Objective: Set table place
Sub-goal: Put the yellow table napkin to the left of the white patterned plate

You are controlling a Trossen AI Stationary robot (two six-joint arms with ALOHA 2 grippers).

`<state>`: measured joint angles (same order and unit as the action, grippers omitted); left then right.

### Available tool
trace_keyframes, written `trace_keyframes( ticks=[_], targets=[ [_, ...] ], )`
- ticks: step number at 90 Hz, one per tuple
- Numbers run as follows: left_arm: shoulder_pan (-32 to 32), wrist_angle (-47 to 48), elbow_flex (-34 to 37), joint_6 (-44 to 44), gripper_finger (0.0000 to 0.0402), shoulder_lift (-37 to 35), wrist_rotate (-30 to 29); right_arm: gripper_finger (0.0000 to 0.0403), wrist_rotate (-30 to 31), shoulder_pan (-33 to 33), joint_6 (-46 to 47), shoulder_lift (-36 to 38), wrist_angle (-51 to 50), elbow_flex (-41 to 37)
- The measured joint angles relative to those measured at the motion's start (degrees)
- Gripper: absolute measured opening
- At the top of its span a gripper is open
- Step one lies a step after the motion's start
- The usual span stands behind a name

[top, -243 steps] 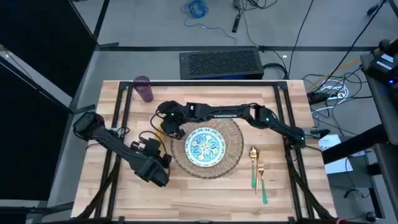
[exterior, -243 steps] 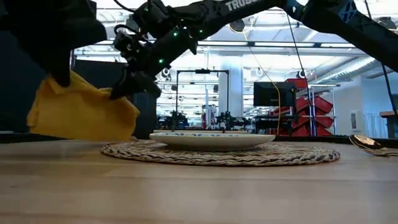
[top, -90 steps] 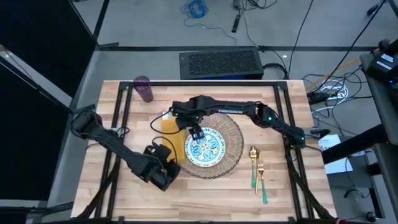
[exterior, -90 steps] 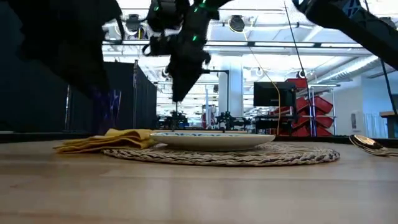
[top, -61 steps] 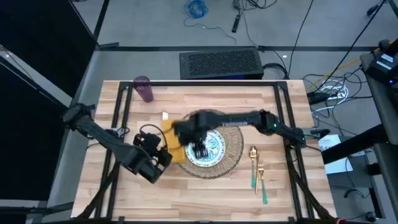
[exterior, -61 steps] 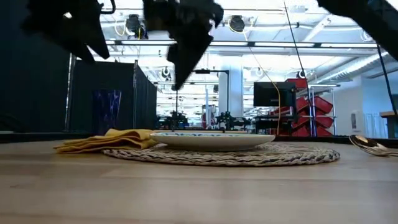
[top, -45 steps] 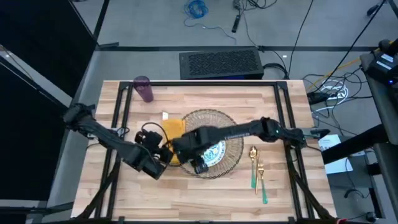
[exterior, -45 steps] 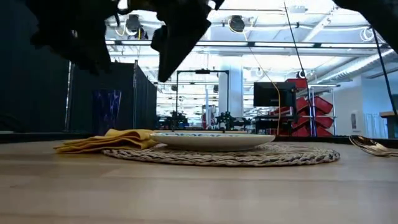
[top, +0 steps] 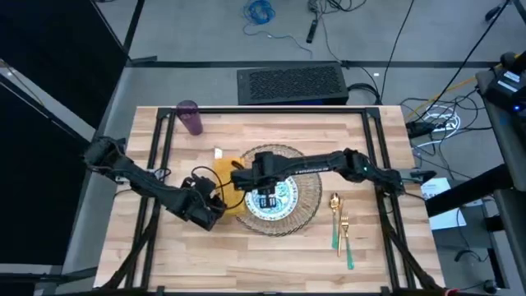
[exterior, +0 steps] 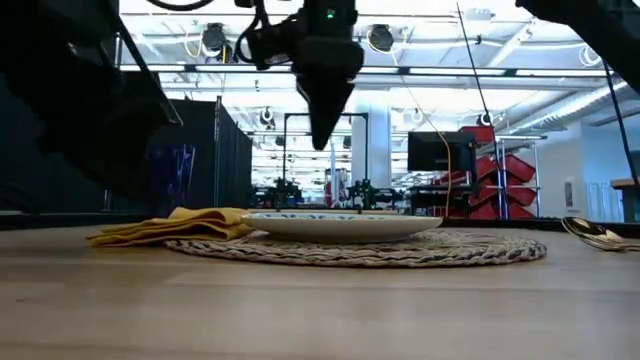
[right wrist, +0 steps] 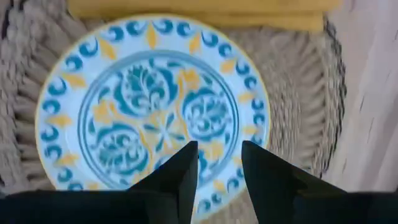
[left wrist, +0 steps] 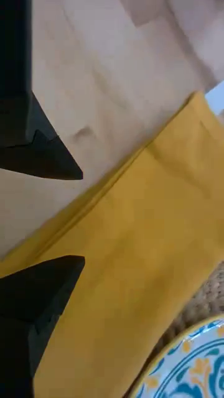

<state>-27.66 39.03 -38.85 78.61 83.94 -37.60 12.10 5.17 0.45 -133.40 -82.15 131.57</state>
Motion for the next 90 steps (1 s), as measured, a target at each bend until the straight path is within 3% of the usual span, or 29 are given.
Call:
trace_keyframes(
  ticks=[14,23,50,60,72,90],
  targets=[
    [1.5,-0.9,0.0,-3.1,0.0196,0.0,-0.9,0.0109,-0.5,1.0,-0.1,1.0,3.2,0.0],
    [3.6,-4.6,0.1,-8.3,0.0196,0.0,1.7,0.0109,-1.8,1.3,-0.4,1.2,5.2,0.0],
    [11.1,-15.7,1.3,-25.0,0.0195,-1.4,11.7,0.0104,-20.6,2.4,-1.4,1.2,12.9,0.0],
    [14.1,-16.7,1.3,-29.4,0.0195,-4.5,16.7,0.0078,-21.3,4.4,-4.0,1.1,13.4,0.0],
    [16.6,-16.4,1.3,-32.9,0.0195,-8.9,20.5,0.0013,-21.7,6.2,-6.5,1.1,13.7,0.0],
    [20.4,-9.6,2.1,-36.1,0.0177,-9.0,21.1,0.0001,-18.4,6.7,-5.3,1.0,12.8,-0.2]
  ],
)
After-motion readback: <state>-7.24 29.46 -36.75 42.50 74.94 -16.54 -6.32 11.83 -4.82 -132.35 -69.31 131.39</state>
